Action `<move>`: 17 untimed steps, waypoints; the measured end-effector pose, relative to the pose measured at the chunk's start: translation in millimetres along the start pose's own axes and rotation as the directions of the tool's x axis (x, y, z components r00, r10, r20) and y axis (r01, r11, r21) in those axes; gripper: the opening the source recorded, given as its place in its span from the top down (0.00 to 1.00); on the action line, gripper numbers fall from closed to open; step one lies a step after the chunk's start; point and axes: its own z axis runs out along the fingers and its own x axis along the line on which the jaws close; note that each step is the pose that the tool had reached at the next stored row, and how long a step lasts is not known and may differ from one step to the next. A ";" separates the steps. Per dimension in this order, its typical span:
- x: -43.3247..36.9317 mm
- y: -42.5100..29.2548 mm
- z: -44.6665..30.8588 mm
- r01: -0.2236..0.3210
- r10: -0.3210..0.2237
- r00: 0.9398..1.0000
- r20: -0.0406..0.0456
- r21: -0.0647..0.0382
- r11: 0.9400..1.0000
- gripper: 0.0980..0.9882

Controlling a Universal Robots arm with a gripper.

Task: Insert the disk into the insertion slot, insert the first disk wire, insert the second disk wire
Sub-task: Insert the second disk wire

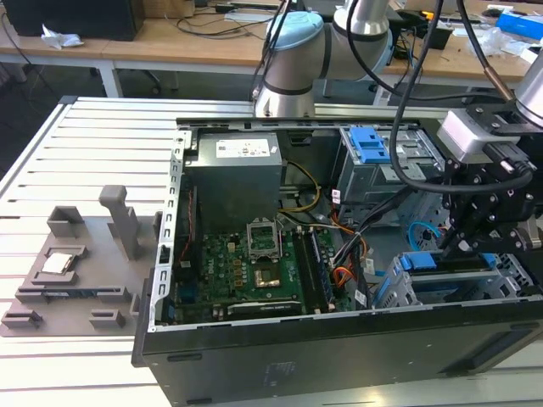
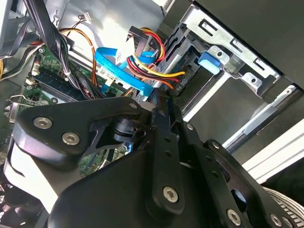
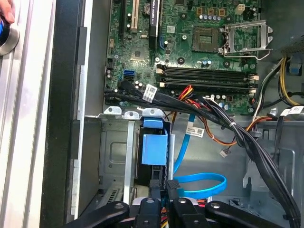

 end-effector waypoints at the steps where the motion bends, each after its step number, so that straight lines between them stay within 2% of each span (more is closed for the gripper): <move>1: 0.0 0.0 0.3 0.000 0.000 1.000 0.000 0.000 1.000 0.93; 3: 0.0 -0.2 1.8 0.000 0.000 1.000 0.002 0.000 1.000 0.92; 4: 0.1 -0.1 1.2 0.000 0.000 1.000 0.001 0.000 1.000 0.85; 5: 0.1 -0.1 -0.4 0.000 0.000 1.000 0.001 0.000 1.000 0.85; 6: 0.3 0.2 -4.5 0.000 0.000 1.000 0.002 0.000 1.000 0.85; 8: 0.1 1.0 -21.4 0.000 0.000 1.000 0.001 0.000 1.000 0.85; 9: -0.2 1.3 -26.8 0.000 0.000 1.000 0.001 0.000 1.000 0.85; 10: -0.7 1.4 -31.4 0.000 0.000 1.000 0.001 0.000 1.000 0.87; 11: -0.7 1.5 -34.1 0.000 0.000 1.000 0.001 0.000 1.000 0.95; 12: -0.7 1.5 -34.0 0.000 0.000 1.000 0.001 0.000 1.000 0.99; 14: -0.2 1.5 -31.7 0.000 0.000 1.000 0.001 0.000 1.000 0.99; 17: 2.3 1.2 -21.5 0.000 0.000 1.000 0.001 -0.001 1.000 0.99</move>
